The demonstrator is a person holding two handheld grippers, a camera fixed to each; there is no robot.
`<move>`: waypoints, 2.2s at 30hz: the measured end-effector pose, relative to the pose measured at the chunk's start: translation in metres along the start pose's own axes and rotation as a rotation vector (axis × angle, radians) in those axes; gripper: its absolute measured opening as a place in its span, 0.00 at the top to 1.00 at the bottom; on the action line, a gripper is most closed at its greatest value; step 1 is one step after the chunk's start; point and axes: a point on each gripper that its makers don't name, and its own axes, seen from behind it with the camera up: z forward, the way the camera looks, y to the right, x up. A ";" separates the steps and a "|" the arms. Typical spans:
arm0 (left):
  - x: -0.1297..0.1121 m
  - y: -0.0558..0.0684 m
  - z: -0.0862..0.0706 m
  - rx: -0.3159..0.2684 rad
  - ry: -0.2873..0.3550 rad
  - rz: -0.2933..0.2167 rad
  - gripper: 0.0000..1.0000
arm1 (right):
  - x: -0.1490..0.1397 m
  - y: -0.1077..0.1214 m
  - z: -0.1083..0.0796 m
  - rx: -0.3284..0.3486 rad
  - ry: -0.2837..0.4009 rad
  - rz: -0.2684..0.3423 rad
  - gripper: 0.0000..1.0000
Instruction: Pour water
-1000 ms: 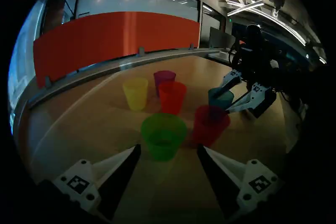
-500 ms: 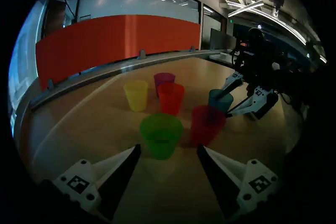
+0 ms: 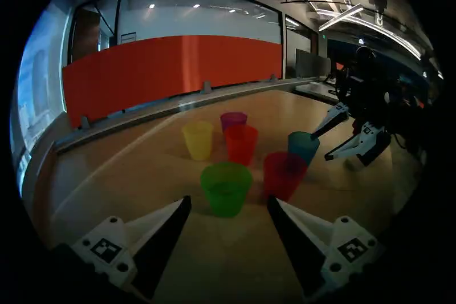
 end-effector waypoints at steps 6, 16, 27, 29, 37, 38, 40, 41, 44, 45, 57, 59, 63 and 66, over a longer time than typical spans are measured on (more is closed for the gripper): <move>0.012 -0.002 -0.014 0.044 0.062 -0.014 0.01 | 0.002 0.004 -0.021 -0.044 0.034 0.015 0.00; 0.013 -0.018 -0.036 0.147 0.120 -0.065 0.01 | 0.008 0.019 -0.065 -0.150 0.115 0.034 0.00; 0.024 -0.030 -0.046 0.243 0.171 -0.048 0.01 | 0.027 0.044 -0.088 -0.274 0.236 0.089 0.01; 0.028 -0.034 -0.048 0.271 0.190 -0.044 0.01 | 0.033 0.052 -0.092 -0.315 0.265 0.098 0.01; 0.050 -0.049 -0.058 0.365 0.280 -0.057 0.01 | 0.054 0.089 -0.118 -0.505 0.398 0.129 0.01; 0.053 -0.051 -0.059 0.377 0.290 -0.059 0.01 | 0.056 0.093 -0.122 -0.527 0.413 0.132 0.01; 0.060 -0.055 -0.061 0.401 0.314 -0.064 0.01 | 0.060 0.100 -0.128 -0.570 0.440 0.135 0.01; 0.063 -0.057 -0.062 0.412 0.327 -0.066 0.01 | 0.062 0.103 -0.130 -0.588 0.451 0.136 0.01; 0.073 -0.059 -0.063 0.438 0.363 -0.071 0.01 | 0.067 0.112 -0.137 -0.644 0.483 0.141 0.01; 0.076 -0.060 -0.063 0.445 0.374 -0.072 0.01 | 0.068 0.115 -0.139 -0.661 0.493 0.143 0.01; 0.078 -0.071 -0.060 0.522 0.423 -0.116 0.01 | 0.075 0.142 -0.160 -0.821 0.569 0.180 0.01; 0.078 -0.074 -0.063 0.543 0.427 -0.112 0.01 | 0.077 0.145 -0.161 -0.828 0.570 0.186 0.01; 0.075 -0.078 -0.069 0.587 0.430 -0.095 0.01 | 0.080 0.151 -0.163 -0.846 0.578 0.198 0.01; 0.070 -0.080 -0.069 0.614 0.429 -0.079 0.01 | 0.081 0.156 -0.163 -0.851 0.582 0.213 0.01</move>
